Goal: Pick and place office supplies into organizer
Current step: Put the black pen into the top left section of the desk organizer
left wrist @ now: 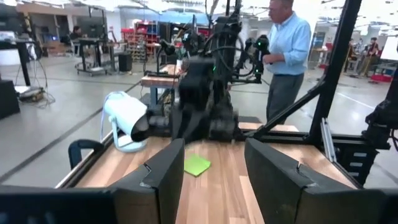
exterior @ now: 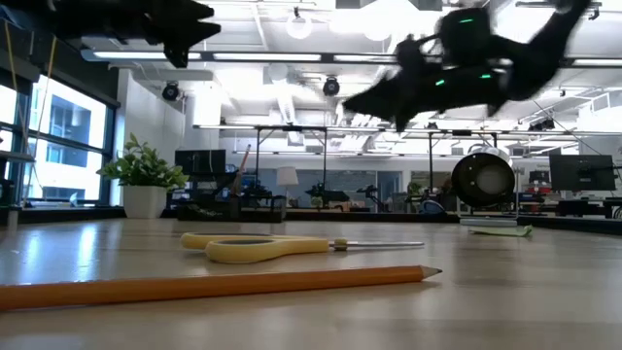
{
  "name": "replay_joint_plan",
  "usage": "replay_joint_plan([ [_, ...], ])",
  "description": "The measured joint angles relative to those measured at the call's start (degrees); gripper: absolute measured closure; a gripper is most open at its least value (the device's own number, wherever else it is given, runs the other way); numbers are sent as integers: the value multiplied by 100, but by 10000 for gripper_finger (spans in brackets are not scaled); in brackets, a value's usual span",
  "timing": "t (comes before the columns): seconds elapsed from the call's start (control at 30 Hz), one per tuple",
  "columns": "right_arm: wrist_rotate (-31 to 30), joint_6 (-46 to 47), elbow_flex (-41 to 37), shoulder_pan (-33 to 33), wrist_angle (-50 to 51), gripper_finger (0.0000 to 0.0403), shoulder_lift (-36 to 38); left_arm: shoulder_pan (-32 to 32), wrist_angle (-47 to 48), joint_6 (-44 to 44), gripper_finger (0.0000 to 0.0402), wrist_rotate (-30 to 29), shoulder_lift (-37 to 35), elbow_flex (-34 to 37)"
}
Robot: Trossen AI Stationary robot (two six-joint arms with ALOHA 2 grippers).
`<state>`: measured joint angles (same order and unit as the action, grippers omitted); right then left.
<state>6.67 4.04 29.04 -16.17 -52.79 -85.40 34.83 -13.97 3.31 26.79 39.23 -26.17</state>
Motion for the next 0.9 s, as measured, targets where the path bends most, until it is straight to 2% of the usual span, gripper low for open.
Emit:
replay_joint_plan([
  [0.1, 138, 110, -574, 24, -1077, 388, 365, 2, -344, 31, 243, -1, 325, 0],
  [0.2, 332, 109, -729, 112, -1543, 390, 536, -2, -1004, 303, 243, -1, 821, 0],
  [0.33, 443, 59, -585, 204, -1511, 387, 542, -146, -2017, 502, 243, -83, 1618, 0],
  [0.67, 626, 5, -215, 656, -1514, 385, 239, -918, -4778, 337, 243, -356, 3473, 0],
  [0.83, 476, -2, -22, 830, -1616, 385, -108, -1290, -5641, -22, 243, -399, 4160, -61],
  [0.9, 497, -25, 54, 835, -1672, 384, -251, -1399, -5706, -50, 243, -442, 4340, -200],
])
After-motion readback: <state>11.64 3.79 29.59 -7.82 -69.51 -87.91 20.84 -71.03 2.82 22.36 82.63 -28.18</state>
